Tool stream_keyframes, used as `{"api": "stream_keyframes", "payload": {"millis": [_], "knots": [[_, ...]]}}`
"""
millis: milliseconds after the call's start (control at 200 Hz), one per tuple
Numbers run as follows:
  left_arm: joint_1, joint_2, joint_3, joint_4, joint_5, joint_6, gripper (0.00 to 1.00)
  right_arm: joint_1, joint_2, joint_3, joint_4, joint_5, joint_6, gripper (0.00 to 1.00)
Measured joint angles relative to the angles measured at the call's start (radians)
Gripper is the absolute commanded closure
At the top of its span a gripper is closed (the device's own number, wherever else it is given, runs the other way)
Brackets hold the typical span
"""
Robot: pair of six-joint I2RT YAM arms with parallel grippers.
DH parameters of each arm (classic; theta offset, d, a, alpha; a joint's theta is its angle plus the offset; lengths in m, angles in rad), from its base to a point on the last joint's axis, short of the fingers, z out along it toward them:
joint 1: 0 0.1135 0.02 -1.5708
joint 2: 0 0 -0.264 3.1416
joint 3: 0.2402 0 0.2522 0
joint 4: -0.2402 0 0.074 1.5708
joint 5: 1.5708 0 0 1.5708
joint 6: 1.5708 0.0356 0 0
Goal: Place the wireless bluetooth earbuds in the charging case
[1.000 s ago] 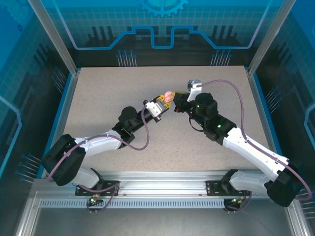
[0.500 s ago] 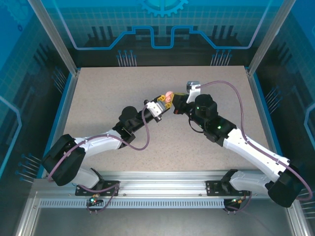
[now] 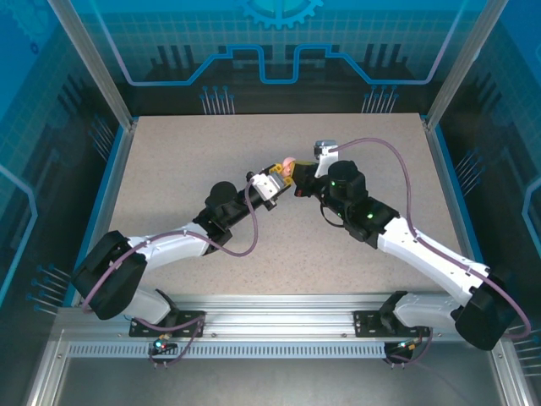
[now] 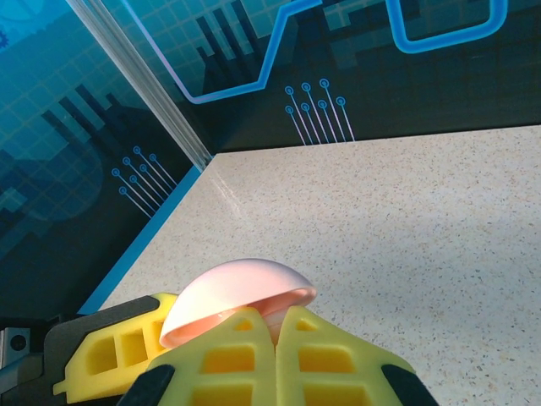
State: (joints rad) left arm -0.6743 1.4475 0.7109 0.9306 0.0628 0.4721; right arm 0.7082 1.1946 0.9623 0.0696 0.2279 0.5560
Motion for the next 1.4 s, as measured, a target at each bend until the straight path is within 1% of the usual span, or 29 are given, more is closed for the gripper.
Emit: {"api": "stream_keyframes", "payload": {"millis": [465,800,1401], "knots": [[-0.001,0.000,0.000,0.000,0.004,0.000,1.00,-0.003,-0.011,0.000,-0.012,-0.001,0.000,0.99],[-0.005,-0.001,0.000,0.022,0.021,-0.001,1.00,-0.027,-0.046,0.002,-0.038,-0.053,0.001,0.99],[-0.006,-0.001,0.000,0.025,0.024,-0.003,1.00,-0.054,-0.076,0.006,-0.050,-0.074,0.017,0.99]]}}
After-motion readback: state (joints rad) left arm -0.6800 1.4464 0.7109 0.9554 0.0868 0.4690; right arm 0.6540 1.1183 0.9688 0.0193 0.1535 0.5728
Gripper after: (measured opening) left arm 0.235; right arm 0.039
